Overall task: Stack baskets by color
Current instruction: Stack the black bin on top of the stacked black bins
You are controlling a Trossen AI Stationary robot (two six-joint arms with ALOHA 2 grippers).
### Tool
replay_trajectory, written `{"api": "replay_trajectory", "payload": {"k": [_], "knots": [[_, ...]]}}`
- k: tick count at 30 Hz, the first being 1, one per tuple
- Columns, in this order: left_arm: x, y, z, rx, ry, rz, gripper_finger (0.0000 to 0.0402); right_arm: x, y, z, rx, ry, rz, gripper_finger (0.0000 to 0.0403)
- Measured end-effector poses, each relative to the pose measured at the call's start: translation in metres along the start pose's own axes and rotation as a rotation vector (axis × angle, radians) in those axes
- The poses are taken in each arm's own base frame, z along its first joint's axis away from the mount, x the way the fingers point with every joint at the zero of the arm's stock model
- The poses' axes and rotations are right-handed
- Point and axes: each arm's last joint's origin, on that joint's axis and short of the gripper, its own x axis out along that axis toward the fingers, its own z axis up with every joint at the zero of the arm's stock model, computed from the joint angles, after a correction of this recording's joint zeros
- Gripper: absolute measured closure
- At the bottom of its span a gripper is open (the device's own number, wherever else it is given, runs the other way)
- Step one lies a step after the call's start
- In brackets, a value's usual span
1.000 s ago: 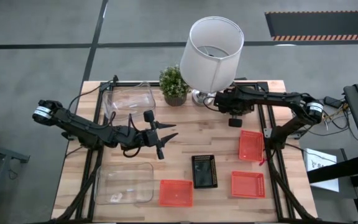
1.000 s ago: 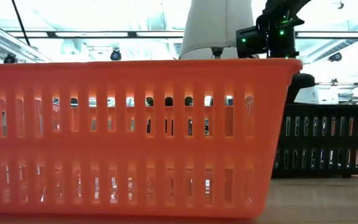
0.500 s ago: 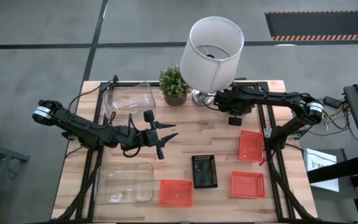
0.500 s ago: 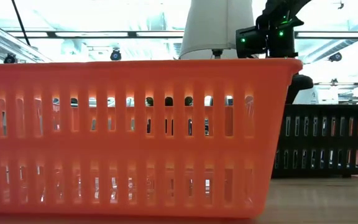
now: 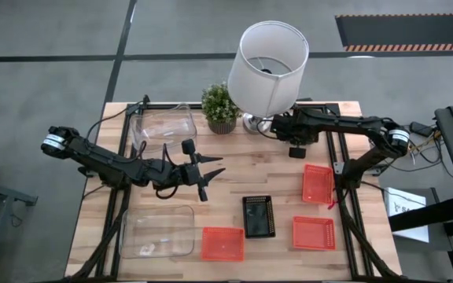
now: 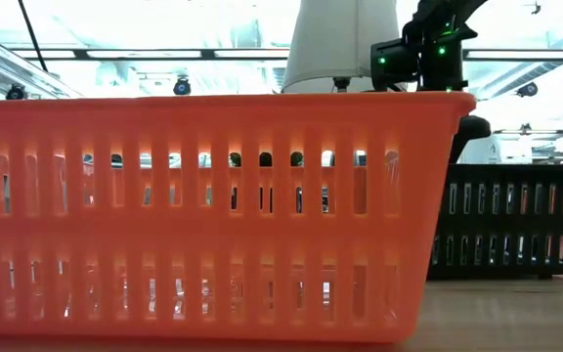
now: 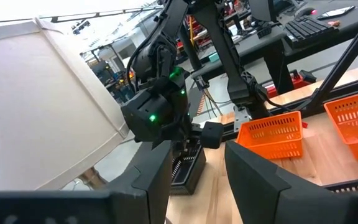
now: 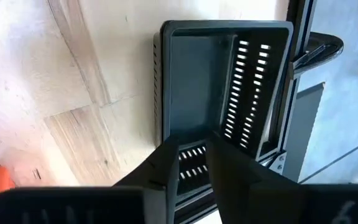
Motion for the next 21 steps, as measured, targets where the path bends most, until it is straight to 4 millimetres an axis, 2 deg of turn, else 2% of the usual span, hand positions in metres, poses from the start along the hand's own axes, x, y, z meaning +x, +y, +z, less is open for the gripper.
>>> {"api": "replay_trajectory", "payload": {"k": [5, 9, 17, 21], "knots": [[0.000, 0.000, 0.000, 0.000, 0.000, 0.000, 0.0269, -0.004, 0.003, -0.007, 0.015, 0.038, 0.011, 0.0378], [0.000, 0.000, 0.000, -0.002, 0.000, 0.000, 0.0269, -0.021, 0.011, -0.015, 0.042, -0.004, 0.003, 0.0393], [0.001, -0.002, -0.001, -0.031, 0.005, -0.003, 0.0269, -0.076, 0.048, -0.040, 0.082, -0.325, 0.075, 0.0394], [0.002, -0.003, -0.002, -0.057, 0.009, -0.007, 0.0269, -0.098, 0.070, -0.051, 0.042, -0.491, 0.121, 0.0394]]}}
